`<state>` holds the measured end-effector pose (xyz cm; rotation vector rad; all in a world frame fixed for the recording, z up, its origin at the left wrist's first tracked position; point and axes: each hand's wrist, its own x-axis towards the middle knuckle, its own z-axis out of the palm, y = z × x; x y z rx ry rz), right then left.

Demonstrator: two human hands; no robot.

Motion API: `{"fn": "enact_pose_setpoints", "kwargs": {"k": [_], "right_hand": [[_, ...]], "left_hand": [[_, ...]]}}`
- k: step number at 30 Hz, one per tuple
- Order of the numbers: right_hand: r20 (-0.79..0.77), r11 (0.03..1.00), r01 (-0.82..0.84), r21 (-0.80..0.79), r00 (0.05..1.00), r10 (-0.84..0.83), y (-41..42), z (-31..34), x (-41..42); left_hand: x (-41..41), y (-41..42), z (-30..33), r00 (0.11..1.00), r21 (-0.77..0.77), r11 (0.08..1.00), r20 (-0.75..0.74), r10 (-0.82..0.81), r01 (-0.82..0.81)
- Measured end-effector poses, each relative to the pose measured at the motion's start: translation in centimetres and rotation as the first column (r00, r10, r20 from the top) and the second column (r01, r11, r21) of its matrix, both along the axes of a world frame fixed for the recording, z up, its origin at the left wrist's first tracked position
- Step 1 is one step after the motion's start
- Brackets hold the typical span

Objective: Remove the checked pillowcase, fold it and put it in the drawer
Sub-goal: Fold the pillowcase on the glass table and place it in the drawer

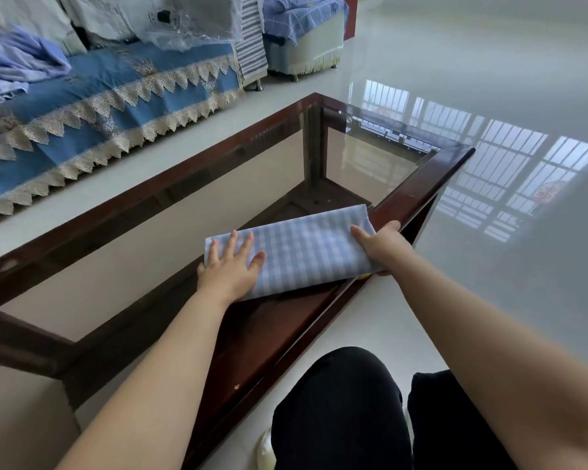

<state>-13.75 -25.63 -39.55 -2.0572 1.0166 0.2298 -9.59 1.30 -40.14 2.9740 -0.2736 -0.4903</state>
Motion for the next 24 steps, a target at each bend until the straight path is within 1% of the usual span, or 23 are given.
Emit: {"fn": "enact_pose_setpoints", "kwargs": {"k": [1, 2, 3, 4, 5, 6, 7, 8, 9, 10, 11, 13, 15, 17, 20, 22, 24], "right_hand": [[0.014, 0.994, 0.041, 0.098, 0.999, -0.042, -0.2, 0.0, -0.5], [0.018, 0.967, 0.07, 0.244, 0.997, -0.077, -0.7, 0.0, -1.3], [0.004, 0.915, 0.077, 0.397, 0.996, -0.085, -1.5, 0.0, -2.4], [-0.018, 0.845, 0.061, 0.531, 0.998, -0.061, -2.2, 0.0, -3.8], [-0.013, 0.78, 0.022, 0.626, 1.0, -0.018, -2.8, 0.1, -5.3], [0.029, 0.734, -0.037, 0.678, 0.999, 0.023, -3.3, -0.1, -6.8], [0.095, 0.718, -0.094, 0.69, 0.995, 0.039, -3.5, -0.4, -8.1], [0.17, 0.721, -0.131, 0.68, 0.985, 0.019, -3.5, -0.5, -9.3], [0.244, 0.727, -0.154, 0.67, 0.969, -0.02, -3.3, -0.3, -10.5], [0.313, 0.735, -0.162, 0.659, 0.947, -0.072, -3.1, 0.0, -11.6], [0.373, 0.751, -0.169, 0.638, 0.921, -0.109, -3.2, 0.5, -12.7], [0.466, 0.789, -0.191, 0.584, 0.875, -0.133, -4.3, 2.1, -15.1], [0.532, 0.83, -0.196, 0.522, 0.836, -0.137, -6.2, 4.0, -17.9], [0.574, 0.87, -0.169, 0.463, 0.805, -0.149, -8.7, 5.8, -20.9], [0.608, 0.902, -0.117, 0.415, 0.773, -0.18, -12.1, 7.8, -25.4], [0.616, 0.918, -0.078, 0.389, 0.763, -0.197, -14.2, 8.5, -28.2], [0.617, 0.932, -0.033, 0.362, 0.758, -0.213, -16.2, 8.8, -30.8]], "left_hand": [[-0.4, -0.1, 0.2, 1.0, 0.004, 1.0, -0.013, -0.01, 0.01], [-0.7, -0.2, 0.5, 0.999, 0.007, 1.0, -0.029, -0.022, 0.022], [-1.1, -0.3, 0.8, 0.998, 0.009, 0.999, -0.05, -0.031, 0.031], [-1.4, -0.5, 1.3, 0.997, 0.02, 0.999, -0.067, -0.044, 0.046], [-1.8, -1.0, 1.8, 0.995, 0.053, 0.996, -0.072, -0.065, 0.069], [-2.2, -1.6, 2.2, 0.994, 0.102, 0.99, -0.059, -0.095, 0.1], [-2.7, -2.3, 2.5, 0.991, 0.156, 0.979, -0.031, -0.128, 0.131], [-3.2, -3.3, 2.7, 0.986, 0.193, 0.968, 0.002, -0.166, 0.162], [-3.5, -4.4, 2.8, 0.978, 0.198, 0.96, 0.027, -0.205, 0.196], [-3.9, -5.5, 3.0, 0.968, 0.162, 0.958, 0.045, -0.248, 0.238], [-4.1, -6.6, 3.2, 0.954, 0.093, 0.953, 0.06, -0.294, 0.288], [-4.1, -9.1, 4.6, 0.924, -0.103, 0.919, 0.062, -0.377, 0.381], [-4.3, -11.6, 7.1, 0.907, -0.314, 0.865, -0.022, -0.42, 0.392], [-5.3, -14.5, 9.4, 0.858, -0.406, 0.811, -0.113, -0.501, 0.421], [-8.1, -19.4, 12.0, 0.728, -0.422, 0.749, -0.251, -0.638, 0.511], [-10.5, -22.3, 13.0, 0.653, -0.428, 0.731, -0.344, -0.675, 0.532], [-12.6, -25.1, 13.2, 0.627, -0.434, 0.715, -0.352, -0.695, 0.549]]}}
